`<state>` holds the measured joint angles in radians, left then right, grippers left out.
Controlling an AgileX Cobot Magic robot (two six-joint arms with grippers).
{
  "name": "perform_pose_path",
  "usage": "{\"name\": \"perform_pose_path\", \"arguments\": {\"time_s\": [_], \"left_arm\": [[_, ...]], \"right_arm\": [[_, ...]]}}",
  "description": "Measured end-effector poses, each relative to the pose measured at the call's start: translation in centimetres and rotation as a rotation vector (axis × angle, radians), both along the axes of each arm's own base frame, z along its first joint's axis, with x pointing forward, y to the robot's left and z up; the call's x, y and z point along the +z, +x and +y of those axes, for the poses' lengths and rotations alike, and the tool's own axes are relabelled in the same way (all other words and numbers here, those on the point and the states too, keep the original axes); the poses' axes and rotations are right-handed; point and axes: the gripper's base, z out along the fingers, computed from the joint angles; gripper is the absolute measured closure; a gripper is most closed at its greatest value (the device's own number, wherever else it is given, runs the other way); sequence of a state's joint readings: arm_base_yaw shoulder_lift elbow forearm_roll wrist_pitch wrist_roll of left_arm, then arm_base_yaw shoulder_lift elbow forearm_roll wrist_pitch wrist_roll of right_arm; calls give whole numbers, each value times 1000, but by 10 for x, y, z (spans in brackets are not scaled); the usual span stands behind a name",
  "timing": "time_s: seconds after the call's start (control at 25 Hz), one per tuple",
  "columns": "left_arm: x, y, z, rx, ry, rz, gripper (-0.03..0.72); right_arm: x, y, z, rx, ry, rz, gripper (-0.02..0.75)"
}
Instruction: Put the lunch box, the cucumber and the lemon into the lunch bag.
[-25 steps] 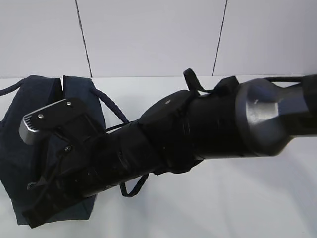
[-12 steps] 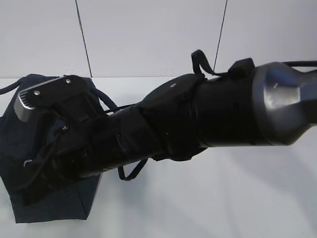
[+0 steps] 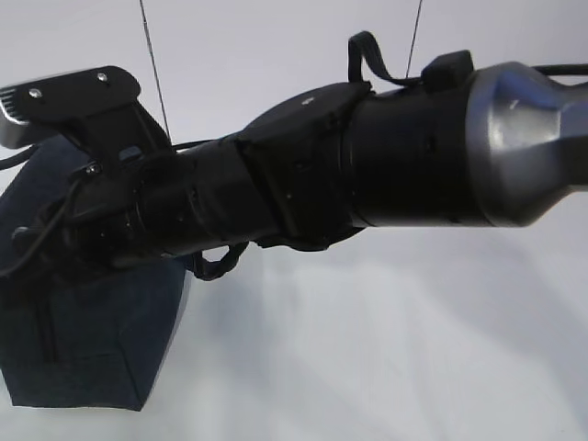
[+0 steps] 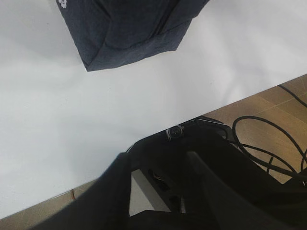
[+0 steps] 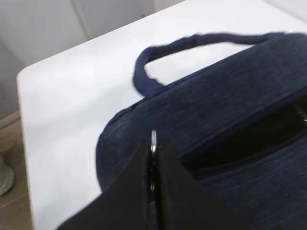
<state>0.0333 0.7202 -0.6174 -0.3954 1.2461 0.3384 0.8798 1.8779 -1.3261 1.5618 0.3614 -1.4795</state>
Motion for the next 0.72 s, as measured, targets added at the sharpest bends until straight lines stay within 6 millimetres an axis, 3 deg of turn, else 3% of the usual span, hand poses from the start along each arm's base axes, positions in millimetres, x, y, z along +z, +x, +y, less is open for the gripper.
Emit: {"name": "perform_pose_path", "arguments": {"time_s": [0.4, 0.72], "left_arm": [[3, 4, -3, 17, -42, -44, 417], [5, 9, -2, 41, -48, -97, 353]], "right_arm": [[13, 23, -5, -201, -36, -133, 751], [30, 32, -5, -276, -14, -188, 751]]}}
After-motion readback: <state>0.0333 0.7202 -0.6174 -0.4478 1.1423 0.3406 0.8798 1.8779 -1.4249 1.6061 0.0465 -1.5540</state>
